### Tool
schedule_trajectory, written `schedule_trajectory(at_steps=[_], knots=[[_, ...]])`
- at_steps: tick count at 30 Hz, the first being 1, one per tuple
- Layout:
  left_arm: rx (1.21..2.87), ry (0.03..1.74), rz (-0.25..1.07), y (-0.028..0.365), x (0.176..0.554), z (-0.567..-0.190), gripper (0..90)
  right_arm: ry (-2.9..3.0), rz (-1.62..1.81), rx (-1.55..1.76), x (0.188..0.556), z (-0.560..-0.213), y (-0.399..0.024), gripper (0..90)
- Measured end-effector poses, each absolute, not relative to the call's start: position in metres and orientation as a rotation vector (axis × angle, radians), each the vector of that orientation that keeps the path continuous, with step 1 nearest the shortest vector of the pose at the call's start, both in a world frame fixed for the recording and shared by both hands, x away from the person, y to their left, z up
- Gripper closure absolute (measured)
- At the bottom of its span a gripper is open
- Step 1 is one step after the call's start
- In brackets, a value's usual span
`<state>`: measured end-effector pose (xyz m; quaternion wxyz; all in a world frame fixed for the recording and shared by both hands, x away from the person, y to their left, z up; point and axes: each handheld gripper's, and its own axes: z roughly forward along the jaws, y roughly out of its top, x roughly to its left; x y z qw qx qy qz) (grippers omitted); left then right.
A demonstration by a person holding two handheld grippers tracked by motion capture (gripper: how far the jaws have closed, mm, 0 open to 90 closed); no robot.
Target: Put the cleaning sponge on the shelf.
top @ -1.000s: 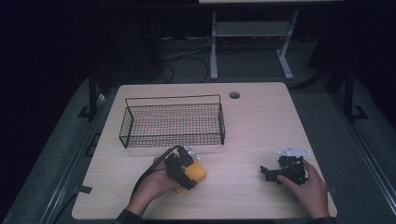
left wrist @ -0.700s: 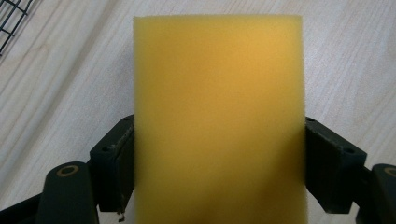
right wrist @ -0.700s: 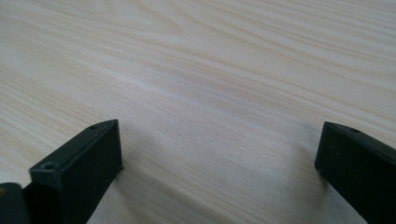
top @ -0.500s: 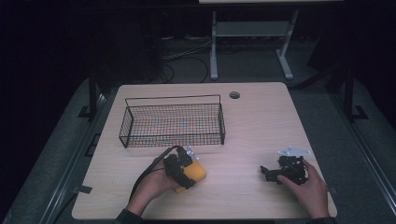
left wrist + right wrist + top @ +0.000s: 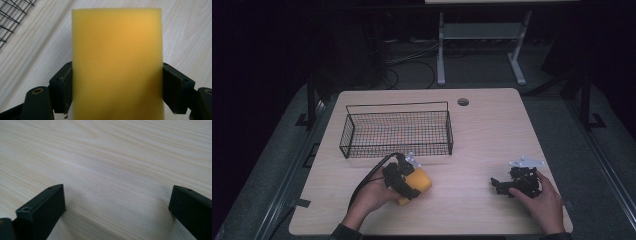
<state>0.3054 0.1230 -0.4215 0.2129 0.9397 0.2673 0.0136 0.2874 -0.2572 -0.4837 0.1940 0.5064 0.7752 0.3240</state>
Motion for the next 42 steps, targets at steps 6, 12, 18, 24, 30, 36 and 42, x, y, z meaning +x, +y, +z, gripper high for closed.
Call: schedule_trajectory(at_steps=[6,12,18,24,30,36,42], knots=[[2.597,0.75,0.037,0.128,0.306,-0.414,23.1,2.173,0.908,1.423,0.287,-0.484,-0.257,0.0],[2.586,0.746,0.052,0.131,0.309,-0.403,23.1,2.173,0.908,1.423,0.287,-0.484,-0.257,0.0],[2.584,0.747,0.065,0.133,0.312,-0.394,23.1,2.173,0.909,1.423,0.287,-0.484,-0.257,0.0],[2.575,0.751,0.07,0.137,0.316,-0.385,23.1,2.173,0.909,1.422,0.287,-0.484,-0.257,0.0],[2.573,0.754,0.079,0.141,0.32,-0.376,23.1,2.173,0.909,1.423,0.287,-0.484,-0.257,0.0],[2.566,0.757,0.092,0.144,0.326,-0.366,23.1,2.173,0.909,1.424,0.287,-0.484,-0.257,0.0],[2.553,0.76,0.106,0.147,0.333,-0.357,23.2,2.174,0.911,1.426,0.287,-0.484,-0.257,0.0]])
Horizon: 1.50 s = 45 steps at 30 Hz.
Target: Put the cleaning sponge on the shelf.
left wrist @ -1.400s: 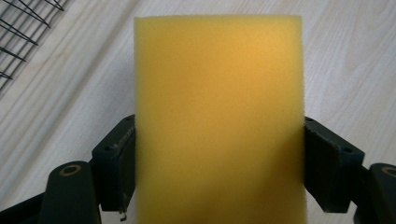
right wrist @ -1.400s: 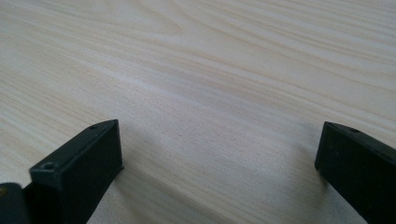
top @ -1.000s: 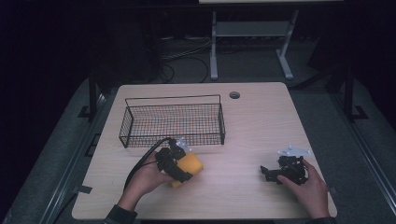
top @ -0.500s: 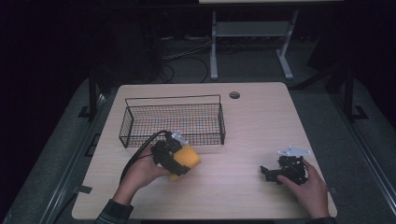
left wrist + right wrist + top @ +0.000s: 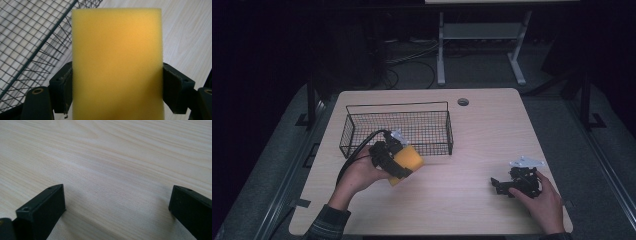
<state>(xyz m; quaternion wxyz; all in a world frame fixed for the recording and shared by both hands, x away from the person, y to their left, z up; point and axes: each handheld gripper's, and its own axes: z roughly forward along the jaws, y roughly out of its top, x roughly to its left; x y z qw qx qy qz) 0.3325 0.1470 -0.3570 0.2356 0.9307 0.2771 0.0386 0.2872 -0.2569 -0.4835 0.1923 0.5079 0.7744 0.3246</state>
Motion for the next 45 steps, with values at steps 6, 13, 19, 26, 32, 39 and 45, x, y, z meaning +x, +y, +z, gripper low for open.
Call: schedule_trajectory(at_steps=[6,13,19,26,32,39,45], knots=[[2.543,0.775,0.126,0.149,0.341,-0.351,23.2,2.172,0.912,1.421,0.287,-0.484,-0.257,0.0],[2.545,0.794,0.14,0.154,0.352,-0.345,23.2,2.172,0.909,1.421,0.287,-0.484,-0.257,0.0],[2.544,0.817,0.163,0.159,0.361,-0.339,23.2,2.173,0.91,1.422,0.287,-0.484,-0.257,0.0],[2.531,0.839,0.183,0.165,0.37,-0.333,23.2,2.173,0.909,1.423,0.287,-0.484,-0.257,0.0],[2.522,0.856,0.207,0.168,0.377,-0.332,23.2,2.174,0.909,1.423,0.287,-0.484,-0.257,0.0],[2.522,0.879,0.235,0.176,0.388,-0.328,23.2,2.174,0.909,1.418,0.287,-0.484,-0.257,0.0],[2.502,0.913,0.259,0.183,0.396,-0.325,23.3,2.175,0.908,1.419,0.287,-0.484,-0.257,0.0]])
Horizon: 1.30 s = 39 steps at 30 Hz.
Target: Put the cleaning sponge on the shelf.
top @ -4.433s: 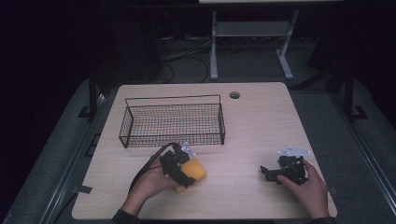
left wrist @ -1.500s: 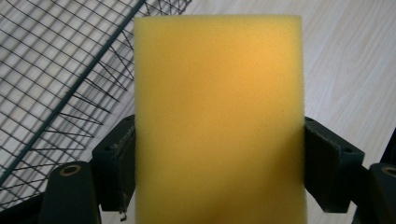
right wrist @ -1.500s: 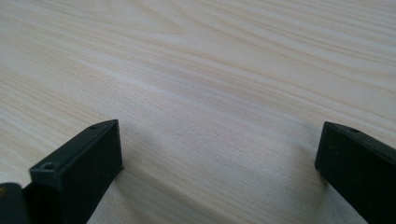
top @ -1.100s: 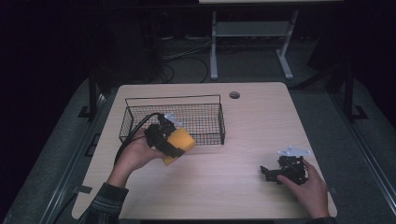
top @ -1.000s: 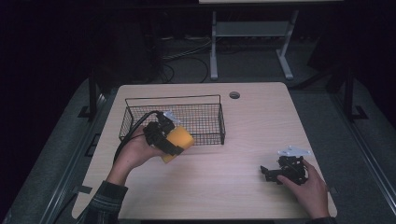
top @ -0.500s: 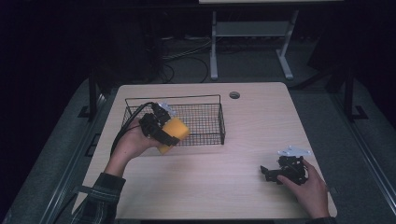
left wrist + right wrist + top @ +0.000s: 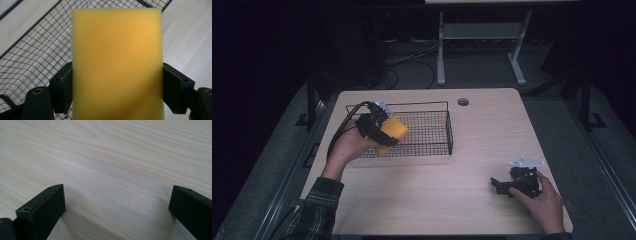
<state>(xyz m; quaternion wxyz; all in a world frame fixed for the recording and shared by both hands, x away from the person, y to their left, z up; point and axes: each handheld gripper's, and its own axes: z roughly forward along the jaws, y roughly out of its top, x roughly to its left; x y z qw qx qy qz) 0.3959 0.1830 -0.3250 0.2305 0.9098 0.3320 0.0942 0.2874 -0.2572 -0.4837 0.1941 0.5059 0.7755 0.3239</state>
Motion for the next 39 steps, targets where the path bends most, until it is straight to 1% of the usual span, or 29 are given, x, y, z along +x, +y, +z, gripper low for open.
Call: schedule_trajectory(at_steps=[7,23,39], knots=[[2.482,0.952,0.286,0.192,0.408,-0.324,23.3,2.174,0.909,1.421,0.287,-0.484,-0.257,0.0],[2.41,1.114,0.347,0.224,0.431,-0.332,23.3,2.174,0.909,1.421,0.287,-0.484,-0.257,0.0],[2.362,1.245,0.356,0.245,0.45,-0.346,23.3,2.173,0.909,1.421,0.287,-0.484,-0.257,0.0]])
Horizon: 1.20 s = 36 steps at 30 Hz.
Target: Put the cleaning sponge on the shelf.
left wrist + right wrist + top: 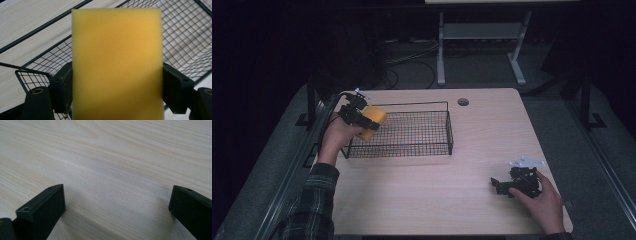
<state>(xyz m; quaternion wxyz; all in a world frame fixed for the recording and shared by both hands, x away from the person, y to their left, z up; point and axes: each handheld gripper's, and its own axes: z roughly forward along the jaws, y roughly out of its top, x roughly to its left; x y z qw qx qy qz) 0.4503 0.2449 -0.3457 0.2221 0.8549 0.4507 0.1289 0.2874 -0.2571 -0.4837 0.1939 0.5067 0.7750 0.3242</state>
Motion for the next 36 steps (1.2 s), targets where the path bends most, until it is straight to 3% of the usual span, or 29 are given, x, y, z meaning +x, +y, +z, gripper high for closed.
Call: schedule_trajectory(at_steps=[36], knots=[[2.362,1.418,0.258,0.263,0.469,-0.41,23.2,2.173,0.909,1.421,0.287,-0.484,-0.257,0.0]])
